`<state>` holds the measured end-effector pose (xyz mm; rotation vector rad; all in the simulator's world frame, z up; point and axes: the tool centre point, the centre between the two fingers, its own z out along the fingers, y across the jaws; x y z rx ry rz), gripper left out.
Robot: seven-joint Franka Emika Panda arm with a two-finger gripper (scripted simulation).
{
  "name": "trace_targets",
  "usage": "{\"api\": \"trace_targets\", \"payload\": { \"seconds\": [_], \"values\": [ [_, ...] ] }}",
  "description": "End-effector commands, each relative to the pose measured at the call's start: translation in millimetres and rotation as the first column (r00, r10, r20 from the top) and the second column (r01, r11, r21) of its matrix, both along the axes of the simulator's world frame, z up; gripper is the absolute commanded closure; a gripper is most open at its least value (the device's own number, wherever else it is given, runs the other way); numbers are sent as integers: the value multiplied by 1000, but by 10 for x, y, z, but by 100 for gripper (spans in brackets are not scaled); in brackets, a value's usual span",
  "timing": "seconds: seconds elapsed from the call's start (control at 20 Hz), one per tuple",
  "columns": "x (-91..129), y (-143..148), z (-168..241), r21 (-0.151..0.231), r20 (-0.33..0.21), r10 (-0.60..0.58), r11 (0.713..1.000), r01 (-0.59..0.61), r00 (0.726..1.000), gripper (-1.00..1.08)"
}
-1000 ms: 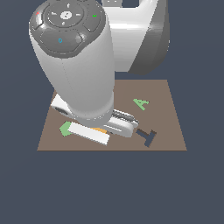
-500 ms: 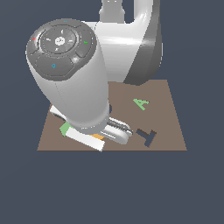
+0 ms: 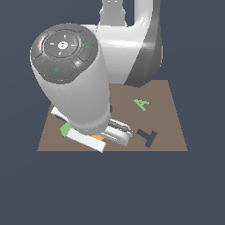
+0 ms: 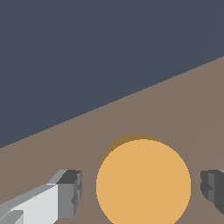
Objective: Insert a designated object into the corresponding slot on a board.
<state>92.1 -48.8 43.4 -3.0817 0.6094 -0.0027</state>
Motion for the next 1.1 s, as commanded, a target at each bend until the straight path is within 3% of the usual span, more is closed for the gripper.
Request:
{"api": "trace_targets", "payload": {
  "seconds": [0.0,0.15,0.2,1.05],
  "values": [
    [-9,3,-90,0,-2,1,1000,-1,1000,-92],
    [-10,2,-134,0,-2,1,1000,-1,1000,-92],
    [-10,2,-134,0,-2,1,1000,-1,1000,108],
    [-14,28,-122,1,-1,31,1000,-31,1000,108]
  ]
}}
